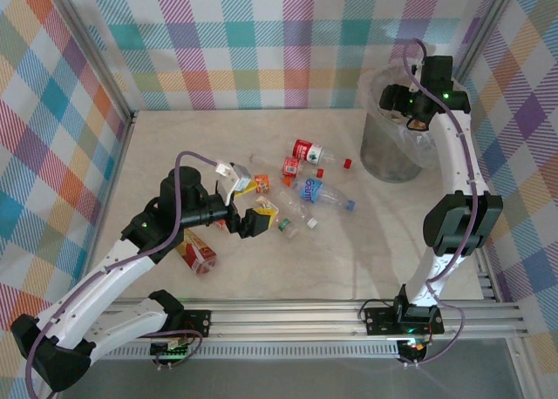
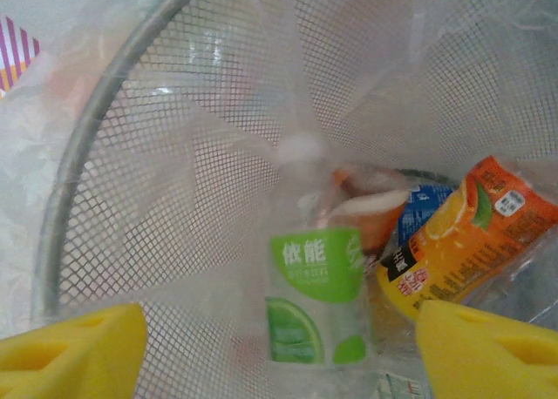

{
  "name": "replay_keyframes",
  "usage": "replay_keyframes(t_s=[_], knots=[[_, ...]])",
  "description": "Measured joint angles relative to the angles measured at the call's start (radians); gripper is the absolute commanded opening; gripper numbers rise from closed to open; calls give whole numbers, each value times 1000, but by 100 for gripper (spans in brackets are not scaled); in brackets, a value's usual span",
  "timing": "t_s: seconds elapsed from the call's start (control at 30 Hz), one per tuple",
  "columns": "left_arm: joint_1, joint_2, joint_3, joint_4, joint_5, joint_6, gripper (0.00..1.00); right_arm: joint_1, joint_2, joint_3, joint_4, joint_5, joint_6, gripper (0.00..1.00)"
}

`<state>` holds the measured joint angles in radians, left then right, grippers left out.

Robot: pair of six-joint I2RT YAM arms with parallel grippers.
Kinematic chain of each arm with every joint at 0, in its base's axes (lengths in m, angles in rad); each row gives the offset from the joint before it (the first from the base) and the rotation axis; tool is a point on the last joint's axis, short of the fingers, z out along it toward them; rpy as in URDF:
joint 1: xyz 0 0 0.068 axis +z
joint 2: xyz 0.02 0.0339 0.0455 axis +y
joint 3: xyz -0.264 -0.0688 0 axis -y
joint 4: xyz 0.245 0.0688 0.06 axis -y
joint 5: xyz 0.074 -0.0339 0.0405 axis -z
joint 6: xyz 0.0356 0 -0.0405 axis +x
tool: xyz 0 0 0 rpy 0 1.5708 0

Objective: Put the plastic bottles in the bin

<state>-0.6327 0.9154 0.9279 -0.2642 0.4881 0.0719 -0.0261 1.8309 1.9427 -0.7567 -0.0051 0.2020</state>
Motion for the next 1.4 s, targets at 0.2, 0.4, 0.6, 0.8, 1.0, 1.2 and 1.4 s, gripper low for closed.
replay_keyframes(t_s=[0.2,0.4,0.6,0.8,1.0,1.2,1.4], knots=[[0,0,0,0,0,0,100,0,-2,0,7,-11,-19,100],[0,0,0,0,0,0,100,0,-79,-109,96,-51,-40,100],[0,13,6,-17,-1,3,100,0,-244,-278,205,-54,-45,100],[0,24,26,-74,-19,27,100,0,-386,-340,207,-38,-23,100],[0,24,40,-101,-42,46,100,13,-443,-350,78,-36,34,100],[0,32,49,-140,-60,54,100,256,-471,-409,-37,104,74,100],[0,11,64,-236,-97,56,100,430,-528,-526,-66,88,124,100]])
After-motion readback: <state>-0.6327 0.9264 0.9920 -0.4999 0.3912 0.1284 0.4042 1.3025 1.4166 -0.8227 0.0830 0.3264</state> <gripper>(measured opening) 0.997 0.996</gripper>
